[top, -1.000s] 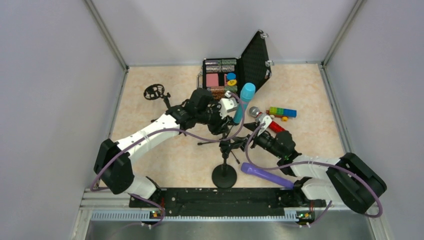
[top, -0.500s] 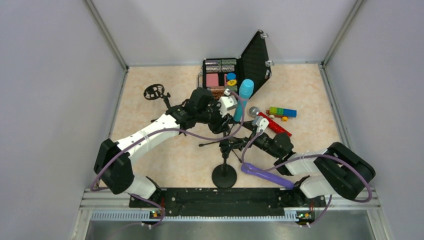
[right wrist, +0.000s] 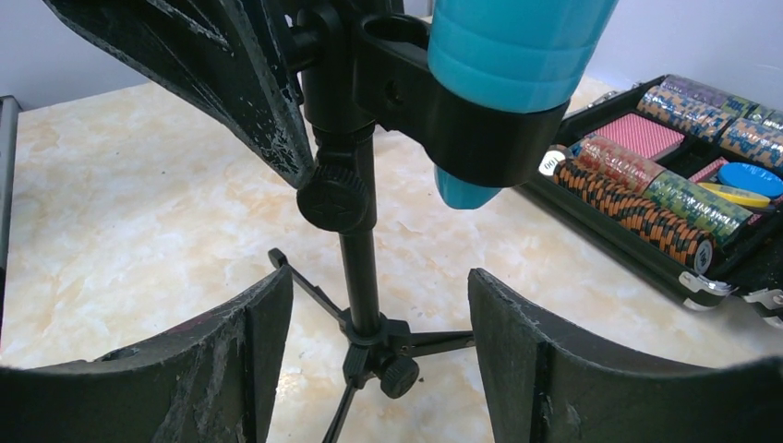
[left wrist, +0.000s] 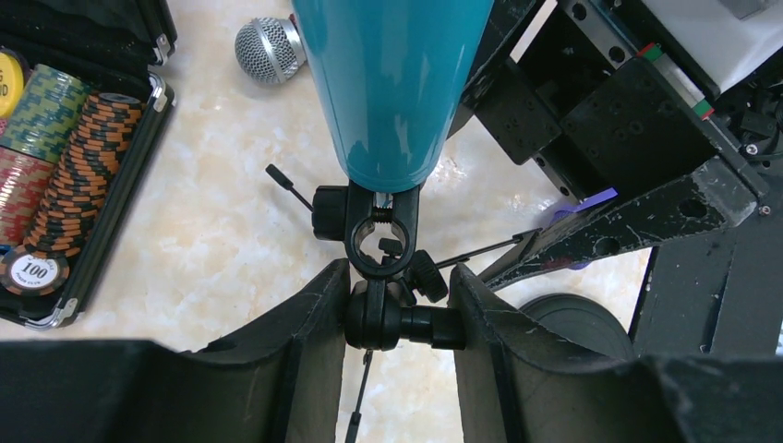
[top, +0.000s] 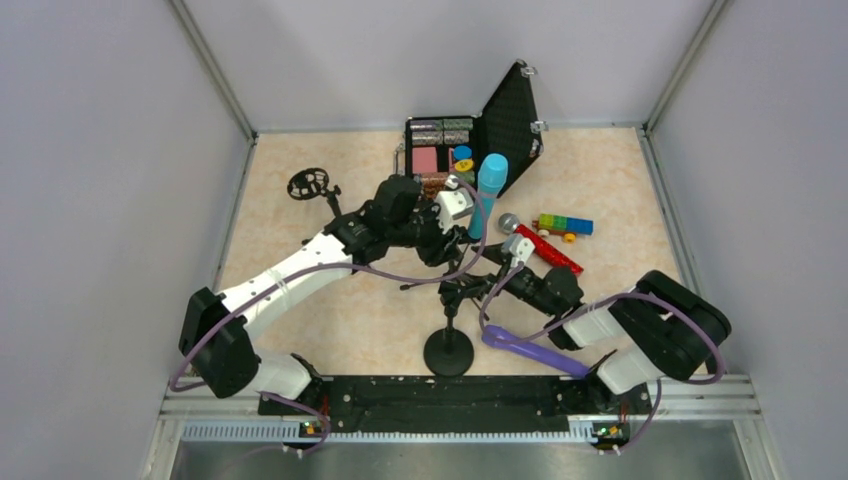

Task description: Attach the microphones to the stand

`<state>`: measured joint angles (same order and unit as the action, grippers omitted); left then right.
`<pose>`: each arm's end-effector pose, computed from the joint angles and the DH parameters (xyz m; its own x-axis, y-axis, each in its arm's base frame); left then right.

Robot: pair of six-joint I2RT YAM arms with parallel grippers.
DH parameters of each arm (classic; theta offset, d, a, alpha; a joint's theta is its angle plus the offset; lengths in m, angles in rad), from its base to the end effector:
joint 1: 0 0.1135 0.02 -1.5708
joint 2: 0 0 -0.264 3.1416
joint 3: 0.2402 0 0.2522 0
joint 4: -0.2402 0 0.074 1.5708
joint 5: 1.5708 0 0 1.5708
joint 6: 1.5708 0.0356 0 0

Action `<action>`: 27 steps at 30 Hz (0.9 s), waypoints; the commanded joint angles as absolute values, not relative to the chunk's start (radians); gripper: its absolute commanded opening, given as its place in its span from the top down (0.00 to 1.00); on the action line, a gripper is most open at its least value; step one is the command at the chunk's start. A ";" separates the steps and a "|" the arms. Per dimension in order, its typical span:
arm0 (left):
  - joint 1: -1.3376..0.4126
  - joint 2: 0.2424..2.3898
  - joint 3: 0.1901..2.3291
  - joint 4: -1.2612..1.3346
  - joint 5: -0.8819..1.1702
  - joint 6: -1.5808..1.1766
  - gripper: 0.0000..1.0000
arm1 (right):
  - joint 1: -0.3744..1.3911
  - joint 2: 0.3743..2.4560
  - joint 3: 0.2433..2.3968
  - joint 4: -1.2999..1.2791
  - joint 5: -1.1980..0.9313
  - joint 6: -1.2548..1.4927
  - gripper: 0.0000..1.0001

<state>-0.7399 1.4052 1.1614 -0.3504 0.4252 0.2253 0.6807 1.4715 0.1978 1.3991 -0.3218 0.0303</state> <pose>0.2241 -0.2245 0.3134 -0.2094 0.4667 -0.8592 0.9371 0.3468 -0.0400 0.1715 0.1534 0.1730 0.0717 0.0950 -0.9929 -0.8434 0.5371 -0.0095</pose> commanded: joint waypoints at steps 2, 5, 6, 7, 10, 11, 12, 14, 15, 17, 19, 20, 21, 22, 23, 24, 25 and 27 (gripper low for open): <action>-0.754 1.341 1.191 -0.210 0.414 0.206 1.00 | 0.702 1.500 0.237 1.511 -0.356 0.029 0.32; -0.764 1.342 1.199 -0.203 0.407 0.205 1.00 | 0.706 1.502 0.242 1.503 -0.348 0.019 0.32; -0.767 1.341 1.204 -0.201 0.406 0.205 1.00 | 0.707 1.504 0.245 1.500 -0.346 0.017 0.33; -0.770 1.340 1.207 -0.199 0.405 0.205 1.00 | 0.707 1.507 0.247 1.497 -0.345 0.016 0.33; -0.777 1.340 1.217 -0.198 0.405 0.206 1.00 | 0.707 1.521 0.264 1.495 -0.345 0.010 0.33; -0.779 1.337 1.219 -0.198 0.404 0.205 1.00 | 0.707 1.526 0.270 1.493 -0.345 0.007 0.33; -0.780 1.336 1.221 -0.198 0.403 0.205 1.00 | 0.708 1.534 0.278 1.492 -0.345 0.006 0.33; -0.784 1.330 1.221 -0.189 0.400 0.200 1.00 | 0.707 1.550 0.294 1.489 -0.349 0.006 0.36; -0.785 1.325 1.222 -0.184 0.398 0.199 1.00 | 0.707 1.559 0.300 1.489 -0.350 0.006 0.37; -0.788 1.315 1.224 -0.170 0.396 0.195 1.00 | 0.708 1.577 0.310 1.494 -0.353 0.005 0.39; -0.790 1.303 1.224 -0.158 0.389 0.192 1.00 | 0.707 1.594 0.315 1.506 -0.352 0.006 0.43; -0.792 1.298 1.224 -0.154 0.385 0.192 1.00 | 0.707 1.600 0.315 1.510 -0.350 0.006 0.45; -0.792 1.292 1.225 -0.149 0.382 0.193 1.00 | 0.707 1.605 0.314 1.515 -0.346 0.006 0.46; -0.792 1.288 1.224 -0.146 0.380 0.193 1.00 | 0.707 1.611 0.314 1.518 -0.342 0.006 0.47; -0.792 1.283 1.224 -0.141 0.377 0.191 1.00 | 0.708 1.615 0.314 1.518 -0.339 0.006 0.48; -0.793 1.281 1.226 -0.136 0.376 0.186 1.00 | 0.707 1.618 0.313 1.519 -0.334 0.006 0.48; -0.793 1.279 1.229 -0.134 0.376 0.182 1.00 | 0.708 1.623 0.312 1.517 -0.329 0.006 0.49; -0.794 1.279 1.235 -0.132 0.379 0.172 1.00 | 0.707 1.634 0.312 1.521 -0.320 -0.008 0.49</action>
